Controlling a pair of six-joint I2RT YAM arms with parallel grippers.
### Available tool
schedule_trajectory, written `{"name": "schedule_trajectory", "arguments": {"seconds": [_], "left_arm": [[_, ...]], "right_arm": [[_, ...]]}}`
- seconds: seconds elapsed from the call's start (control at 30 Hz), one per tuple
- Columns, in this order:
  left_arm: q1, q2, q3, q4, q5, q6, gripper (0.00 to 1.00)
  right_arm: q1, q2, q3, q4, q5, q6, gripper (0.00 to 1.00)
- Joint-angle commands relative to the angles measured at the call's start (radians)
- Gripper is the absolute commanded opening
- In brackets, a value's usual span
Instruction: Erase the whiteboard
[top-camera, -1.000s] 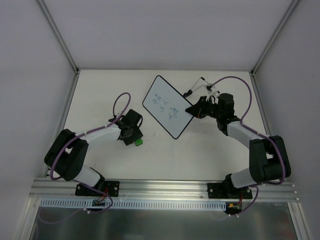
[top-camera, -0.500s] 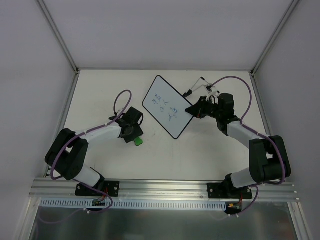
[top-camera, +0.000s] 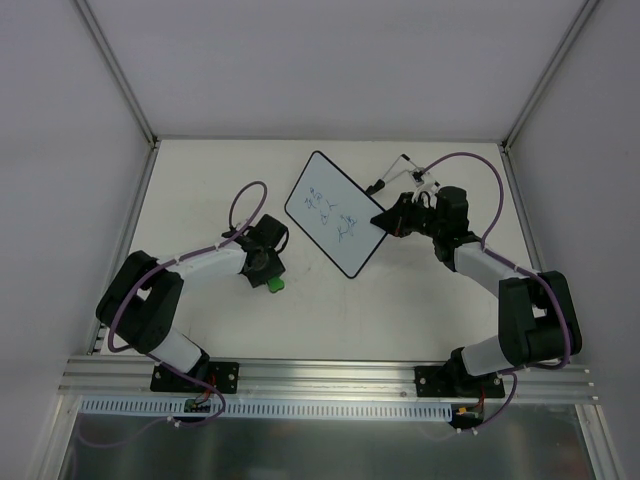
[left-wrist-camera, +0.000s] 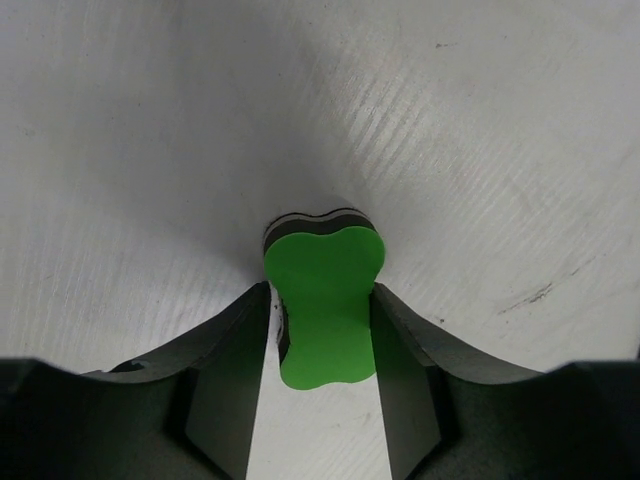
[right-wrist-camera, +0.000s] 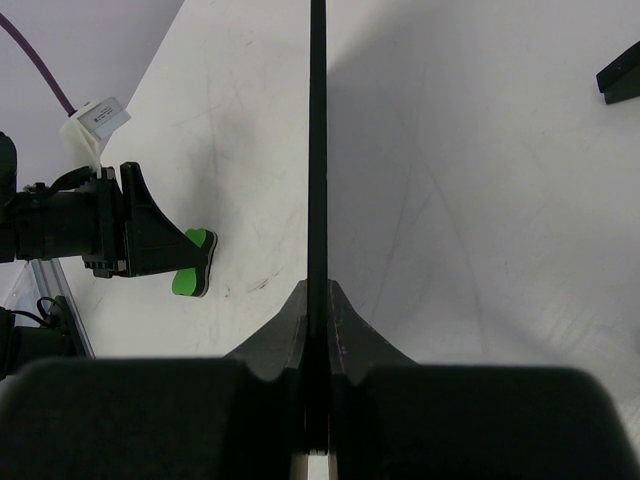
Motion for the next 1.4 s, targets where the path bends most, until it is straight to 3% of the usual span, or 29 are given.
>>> {"name": "schedule_trajectory", "arguments": {"seconds": [0.0,0.23,0.47,0.63,0.83,1.17,1.37], "left_arm": [[-0.013,0.005,0.035,-0.039,-0.003,0.01,0.42],[-0.013,-0.006,0.056,-0.051,-0.01,0.024,0.32],[-0.013,-0.034,0.137,-0.053,-0.071,0.133,0.0],[-0.011,0.011,0.33,-0.009,-0.172,0.393,0.0],[0.012,0.112,0.449,0.185,-0.1,0.548,0.0],[0.082,0.267,0.566,0.381,0.069,0.392,0.0],[0.102,0.302,0.514,0.502,0.125,0.326,0.0]], "right_arm": [[0.01,-0.003,-0.003,0.037,-0.02,-0.036,0.0],[0.01,0.002,-0.002,0.035,-0.022,-0.036,0.0],[0.01,0.003,0.0,0.019,-0.026,-0.045,0.0],[0.013,0.008,0.003,0.002,-0.037,-0.056,0.0],[0.016,0.005,0.006,-0.02,-0.039,-0.057,0.0],[0.032,0.017,0.029,-0.055,-0.033,-0.063,0.0],[0.044,0.017,0.032,-0.055,-0.042,-0.053,0.0]]}}
